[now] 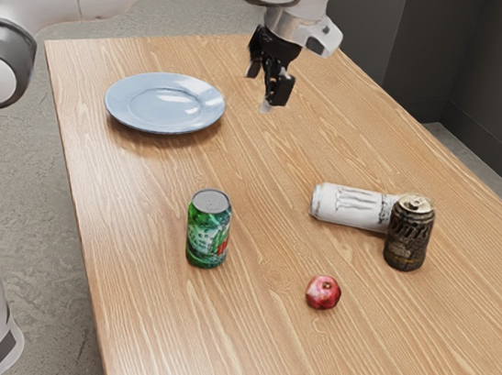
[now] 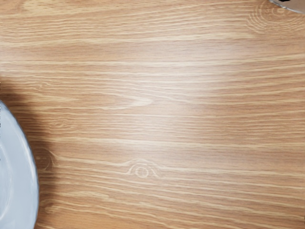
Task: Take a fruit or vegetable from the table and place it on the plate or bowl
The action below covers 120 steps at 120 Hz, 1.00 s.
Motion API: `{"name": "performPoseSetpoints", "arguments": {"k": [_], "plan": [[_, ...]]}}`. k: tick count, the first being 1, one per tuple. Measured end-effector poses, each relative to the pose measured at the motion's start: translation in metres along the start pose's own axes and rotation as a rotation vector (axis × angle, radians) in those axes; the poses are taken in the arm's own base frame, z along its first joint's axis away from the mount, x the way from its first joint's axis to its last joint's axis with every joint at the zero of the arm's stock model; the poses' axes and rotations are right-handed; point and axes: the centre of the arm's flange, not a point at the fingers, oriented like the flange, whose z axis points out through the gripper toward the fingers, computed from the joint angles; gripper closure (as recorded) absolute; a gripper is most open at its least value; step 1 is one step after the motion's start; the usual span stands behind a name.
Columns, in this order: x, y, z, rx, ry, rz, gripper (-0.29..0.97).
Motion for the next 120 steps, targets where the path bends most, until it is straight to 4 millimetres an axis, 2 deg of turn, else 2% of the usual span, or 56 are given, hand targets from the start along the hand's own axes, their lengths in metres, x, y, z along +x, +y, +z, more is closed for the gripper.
{"name": "performPoseSetpoints", "arguments": {"k": [11, 17, 34, 38, 41, 45, 49, 55, 59, 71, 77, 120], "plan": [[0.008, 0.005, -0.007, 0.034, 0.064, 0.006, 0.00], [0.012, 0.020, -0.013, 0.075, 0.097, 0.032, 0.00], [0.006, 0.108, -0.043, 0.121, 0.198, 0.184, 0.00], [0.003, 0.133, -0.045, 0.087, 0.206, 0.224, 0.00], [0.003, 0.149, -0.042, 0.048, 0.202, 0.248, 0.00], [0.005, 0.163, -0.026, -0.004, 0.180, 0.268, 0.00], [0.009, 0.171, -0.011, -0.057, 0.159, 0.274, 0.00], [0.012, 0.183, 0.023, -0.139, 0.108, 0.276, 0.00], [0.013, 0.190, 0.036, -0.189, 0.093, 0.273, 0.00], [0.013, 0.222, 0.046, -0.281, 0.091, 0.290, 0.00], [0.013, 0.232, 0.050, -0.311, 0.090, 0.289, 0.00], [0.022, 0.256, 0.081, -0.414, 0.080, 0.244, 0.00]]}}
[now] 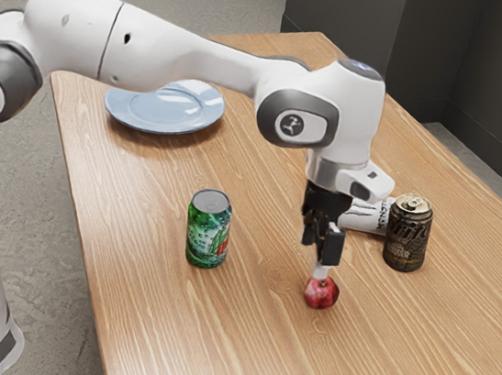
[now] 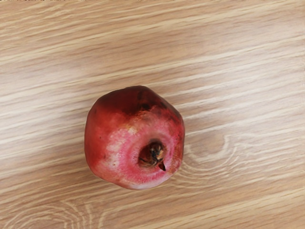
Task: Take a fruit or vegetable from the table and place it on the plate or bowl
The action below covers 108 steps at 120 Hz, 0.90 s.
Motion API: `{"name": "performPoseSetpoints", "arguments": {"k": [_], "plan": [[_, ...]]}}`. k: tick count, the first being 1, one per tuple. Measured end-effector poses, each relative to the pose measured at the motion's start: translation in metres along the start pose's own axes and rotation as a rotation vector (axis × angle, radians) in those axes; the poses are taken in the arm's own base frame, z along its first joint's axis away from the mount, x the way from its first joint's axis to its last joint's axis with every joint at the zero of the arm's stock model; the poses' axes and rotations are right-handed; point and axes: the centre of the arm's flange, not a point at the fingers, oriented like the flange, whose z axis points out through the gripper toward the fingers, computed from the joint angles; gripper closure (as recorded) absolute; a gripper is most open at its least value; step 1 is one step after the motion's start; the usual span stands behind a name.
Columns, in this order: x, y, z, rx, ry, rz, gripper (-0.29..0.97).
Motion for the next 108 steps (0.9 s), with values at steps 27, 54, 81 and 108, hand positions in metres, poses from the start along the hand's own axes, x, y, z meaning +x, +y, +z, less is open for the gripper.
{"name": "performPoseSetpoints", "arguments": {"k": [27, 54, 81, 108], "plan": [[0.016, -0.011, 0.024, -0.017, -0.011, -0.023, 0.00], [0.028, -0.024, 0.047, -0.033, -0.027, -0.035, 0.00], [0.035, -0.027, 0.065, -0.048, -0.029, -0.037, 0.00], [0.042, -0.036, 0.075, -0.055, -0.011, -0.049, 0.00]]}}
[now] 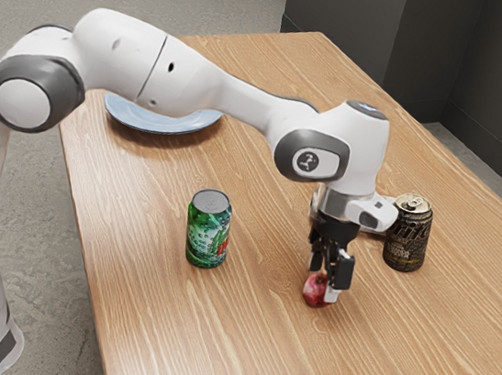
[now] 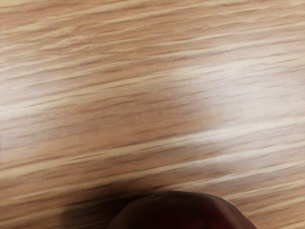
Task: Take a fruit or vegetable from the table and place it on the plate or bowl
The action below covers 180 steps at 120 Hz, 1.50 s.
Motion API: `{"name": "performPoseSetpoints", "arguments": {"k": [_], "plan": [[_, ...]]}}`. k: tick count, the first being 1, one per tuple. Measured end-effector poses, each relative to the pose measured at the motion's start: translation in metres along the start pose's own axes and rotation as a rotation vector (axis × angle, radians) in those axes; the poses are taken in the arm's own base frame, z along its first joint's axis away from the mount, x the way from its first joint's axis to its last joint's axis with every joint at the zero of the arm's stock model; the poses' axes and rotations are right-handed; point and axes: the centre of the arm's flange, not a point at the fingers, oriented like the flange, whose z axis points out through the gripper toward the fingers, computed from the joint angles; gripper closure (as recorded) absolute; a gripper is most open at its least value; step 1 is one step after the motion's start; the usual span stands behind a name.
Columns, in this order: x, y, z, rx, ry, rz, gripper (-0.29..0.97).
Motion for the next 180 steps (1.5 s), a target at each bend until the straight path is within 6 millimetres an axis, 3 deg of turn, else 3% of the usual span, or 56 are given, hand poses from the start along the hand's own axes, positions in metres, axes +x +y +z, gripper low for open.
{"name": "performPoseSetpoints", "arguments": {"k": [72, 91, 110, 118, 135, 152, 159, 169, 180], "plan": [[-0.002, -0.001, 0.014, 0.006, 0.011, 0.010, 0.00], [-0.002, 0.003, 0.012, 0.018, 0.025, 0.023, 0.22], [-0.007, 0.005, -0.006, 0.046, 0.044, 0.035, 0.30], [-0.011, 0.004, -0.019, 0.057, 0.054, 0.034, 0.31], [-0.030, -0.013, -0.078, 0.103, 0.099, 0.006, 0.31], [-0.058, -0.055, -0.166, 0.181, 0.159, -0.071, 0.30], [-0.073, -0.075, -0.192, 0.214, 0.157, -0.113, 0.30], [-0.092, -0.107, -0.218, 0.242, 0.139, -0.172, 0.30], [-0.108, -0.151, -0.230, 0.250, 0.104, -0.237, 0.30]]}}
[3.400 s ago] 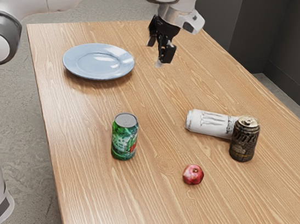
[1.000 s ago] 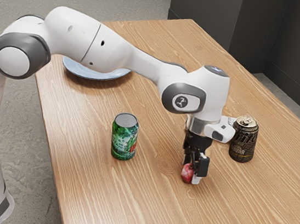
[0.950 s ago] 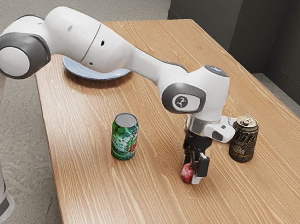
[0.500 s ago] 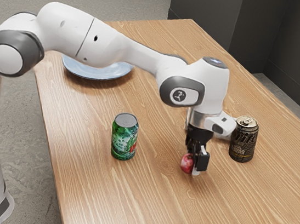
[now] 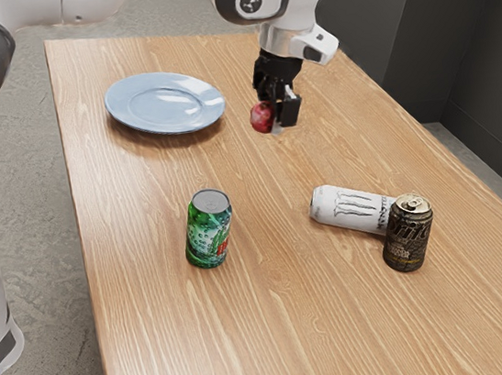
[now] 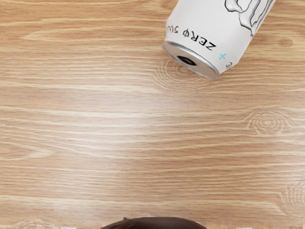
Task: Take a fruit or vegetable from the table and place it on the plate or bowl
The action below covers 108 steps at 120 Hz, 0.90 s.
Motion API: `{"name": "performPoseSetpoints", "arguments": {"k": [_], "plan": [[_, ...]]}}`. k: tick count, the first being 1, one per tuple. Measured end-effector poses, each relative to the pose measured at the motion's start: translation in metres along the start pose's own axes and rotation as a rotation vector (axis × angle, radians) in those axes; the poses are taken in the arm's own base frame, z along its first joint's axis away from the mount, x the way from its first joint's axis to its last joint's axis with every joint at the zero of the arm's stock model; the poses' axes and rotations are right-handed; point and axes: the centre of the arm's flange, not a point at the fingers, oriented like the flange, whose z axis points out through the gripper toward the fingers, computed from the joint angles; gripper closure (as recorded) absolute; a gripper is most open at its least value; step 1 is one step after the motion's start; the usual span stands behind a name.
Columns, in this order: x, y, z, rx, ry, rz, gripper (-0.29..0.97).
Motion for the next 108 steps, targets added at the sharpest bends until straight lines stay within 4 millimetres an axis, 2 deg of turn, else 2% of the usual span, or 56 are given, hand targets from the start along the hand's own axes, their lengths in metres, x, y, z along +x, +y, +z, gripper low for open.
{"name": "performPoseSetpoints", "arguments": {"k": [11, 24, 41, 47, 52, 64, 90, 108], "plan": [[-0.005, -0.066, 0.007, 0.002, -0.042, -0.084, 0.30], [-0.022, -0.169, 0.023, -0.012, -0.093, -0.222, 0.31], [-0.063, -0.309, 0.067, -0.034, -0.184, -0.424, 0.31], [-0.072, -0.345, 0.081, -0.042, -0.204, -0.468, 0.31], [-0.072, -0.355, 0.089, -0.052, -0.214, -0.463, 0.31], [-0.064, -0.353, 0.097, -0.073, -0.217, -0.400, 0.31], [-0.068, -0.370, 0.108, -0.093, -0.208, -0.339, 0.30], [-0.068, -0.374, 0.110, -0.102, -0.194, -0.290, 0.11]]}}
